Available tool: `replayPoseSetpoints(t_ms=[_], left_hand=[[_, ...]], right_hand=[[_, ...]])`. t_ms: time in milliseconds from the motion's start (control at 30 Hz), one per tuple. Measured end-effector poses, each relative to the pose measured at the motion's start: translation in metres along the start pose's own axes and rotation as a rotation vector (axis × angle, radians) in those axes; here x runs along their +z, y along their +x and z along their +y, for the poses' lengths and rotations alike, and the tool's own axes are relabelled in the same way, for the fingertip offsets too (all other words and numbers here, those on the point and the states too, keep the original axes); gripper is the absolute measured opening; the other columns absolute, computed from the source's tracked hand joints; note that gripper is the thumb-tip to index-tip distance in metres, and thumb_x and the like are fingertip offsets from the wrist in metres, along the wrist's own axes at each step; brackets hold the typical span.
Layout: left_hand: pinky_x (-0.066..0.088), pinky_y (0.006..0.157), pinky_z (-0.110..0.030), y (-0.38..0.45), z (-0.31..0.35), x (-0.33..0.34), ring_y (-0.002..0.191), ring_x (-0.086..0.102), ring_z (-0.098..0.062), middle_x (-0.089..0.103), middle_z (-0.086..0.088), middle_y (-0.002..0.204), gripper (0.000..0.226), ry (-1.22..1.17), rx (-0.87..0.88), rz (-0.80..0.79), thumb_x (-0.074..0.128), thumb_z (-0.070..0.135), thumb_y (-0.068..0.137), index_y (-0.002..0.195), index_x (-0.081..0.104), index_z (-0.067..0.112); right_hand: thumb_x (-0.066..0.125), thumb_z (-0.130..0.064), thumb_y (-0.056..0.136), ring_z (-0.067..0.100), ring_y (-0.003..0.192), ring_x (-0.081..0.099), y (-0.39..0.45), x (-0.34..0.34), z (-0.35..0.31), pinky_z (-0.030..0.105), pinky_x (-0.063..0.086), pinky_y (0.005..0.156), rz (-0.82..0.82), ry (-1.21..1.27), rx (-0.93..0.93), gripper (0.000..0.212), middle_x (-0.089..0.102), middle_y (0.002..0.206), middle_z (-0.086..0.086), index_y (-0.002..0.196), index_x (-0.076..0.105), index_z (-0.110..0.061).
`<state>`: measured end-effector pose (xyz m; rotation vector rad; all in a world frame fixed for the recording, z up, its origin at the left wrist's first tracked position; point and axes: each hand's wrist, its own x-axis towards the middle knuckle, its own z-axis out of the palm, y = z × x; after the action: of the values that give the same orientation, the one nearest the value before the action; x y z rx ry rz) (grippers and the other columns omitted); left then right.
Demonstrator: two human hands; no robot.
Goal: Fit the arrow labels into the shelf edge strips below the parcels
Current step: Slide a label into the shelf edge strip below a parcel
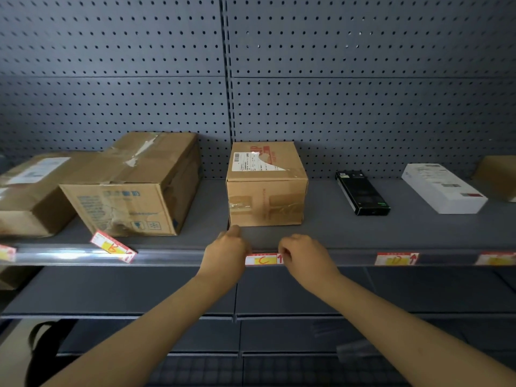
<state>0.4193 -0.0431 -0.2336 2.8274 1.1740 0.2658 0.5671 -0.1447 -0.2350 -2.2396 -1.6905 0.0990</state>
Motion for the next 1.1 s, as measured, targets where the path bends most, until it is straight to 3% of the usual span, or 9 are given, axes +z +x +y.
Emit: replayPoseSetpoints(t_ms=[167, 400, 567, 900, 1100], left_hand=[[0.048, 0.072, -0.028, 0.001, 0.010, 0.005, 0.099, 0.062, -0.022, 0.056, 0.000, 0.116, 0.029, 0.005, 0.017, -0.032, 0.053, 0.004, 0.093, 0.108, 0.071, 0.020], [0.050, 0.078, -0.030, 0.006, 0.013, 0.007, 0.098, 0.063, -0.025, 0.059, -0.004, 0.114, 0.030, -0.047, 0.016, -0.056, 0.052, 0.002, 0.092, 0.110, 0.072, 0.017], [0.047, 0.072, -0.028, 0.008, 0.015, 0.007, 0.094, 0.063, -0.026, 0.060, -0.006, 0.112, 0.033, -0.076, 0.014, -0.063, 0.049, -0.003, 0.091, 0.108, 0.072, 0.014], [0.051, 0.079, -0.031, 0.008, 0.014, 0.009, 0.096, 0.064, -0.026, 0.063, -0.006, 0.113, 0.033, -0.118, -0.020, -0.053, 0.050, 0.000, 0.091, 0.110, 0.071, 0.017], [0.054, 0.084, -0.034, 0.004, 0.010, 0.009, 0.098, 0.065, -0.027, 0.065, -0.006, 0.114, 0.038, -0.140, -0.027, -0.052, 0.049, -0.003, 0.090, 0.112, 0.071, 0.018]], right_hand=[[0.052, -0.004, 0.090, 0.024, 0.086, 0.061, -0.003, -0.001, 0.008, 0.037, 0.053, 0.072, -0.013, -0.036, -0.016, 0.018, 0.065, 0.098, 0.007, 0.094, 0.067, -0.011], [0.053, -0.007, 0.092, 0.021, 0.088, 0.061, -0.001, -0.002, 0.016, 0.036, 0.054, 0.075, 0.000, -0.046, -0.042, 0.019, 0.065, 0.099, 0.005, 0.096, 0.071, -0.012], [0.053, -0.009, 0.093, 0.019, 0.095, 0.057, -0.002, -0.001, 0.018, 0.028, 0.048, 0.068, 0.000, -0.137, -0.082, 0.018, 0.063, 0.102, 0.003, 0.100, 0.069, -0.015], [0.053, -0.008, 0.092, 0.017, 0.100, 0.054, -0.004, 0.004, 0.024, 0.031, 0.053, 0.073, 0.011, -0.153, -0.139, 0.023, 0.060, 0.107, 0.000, 0.108, 0.068, -0.017], [0.050, -0.004, 0.092, 0.018, 0.096, 0.056, -0.003, 0.002, 0.027, 0.032, 0.052, 0.076, 0.001, -0.094, -0.140, 0.025, 0.064, 0.102, 0.005, 0.101, 0.071, -0.013]])
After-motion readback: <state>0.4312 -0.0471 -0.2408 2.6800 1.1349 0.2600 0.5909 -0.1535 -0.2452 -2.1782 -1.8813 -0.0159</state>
